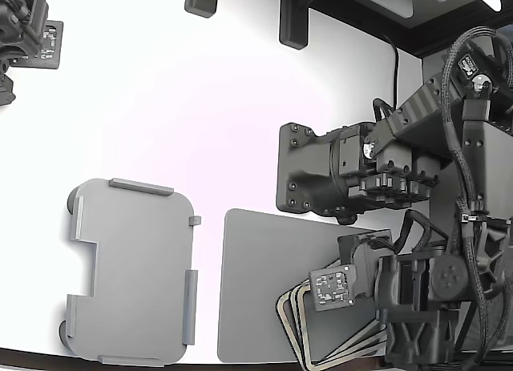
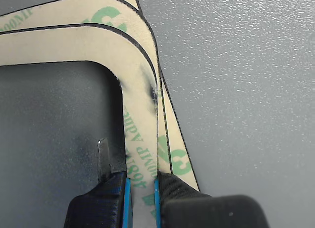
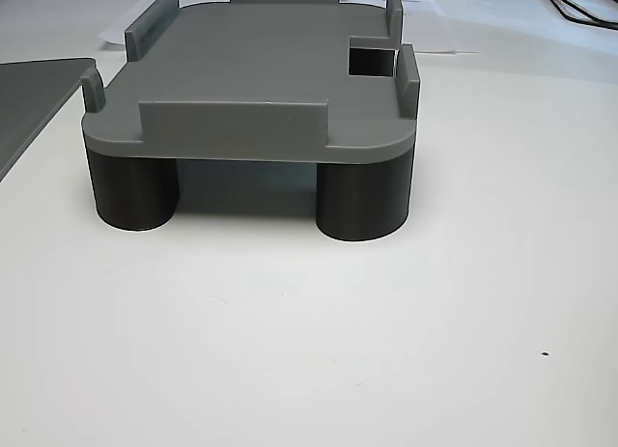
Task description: Move top rectangular frame to the holder.
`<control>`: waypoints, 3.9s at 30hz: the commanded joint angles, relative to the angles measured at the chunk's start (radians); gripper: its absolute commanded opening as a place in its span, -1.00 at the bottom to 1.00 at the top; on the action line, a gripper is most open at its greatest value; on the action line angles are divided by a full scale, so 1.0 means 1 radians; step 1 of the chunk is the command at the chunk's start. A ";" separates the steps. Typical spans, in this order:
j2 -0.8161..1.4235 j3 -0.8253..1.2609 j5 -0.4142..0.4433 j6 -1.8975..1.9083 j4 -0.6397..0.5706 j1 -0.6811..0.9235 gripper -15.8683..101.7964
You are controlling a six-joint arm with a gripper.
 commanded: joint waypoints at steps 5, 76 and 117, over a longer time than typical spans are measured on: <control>0.029 -0.135 0.028 0.014 0.115 -0.017 -0.92; -0.615 -1.003 0.069 0.819 0.295 -0.991 -0.92; -0.606 -0.943 0.051 0.788 0.285 -1.014 -0.92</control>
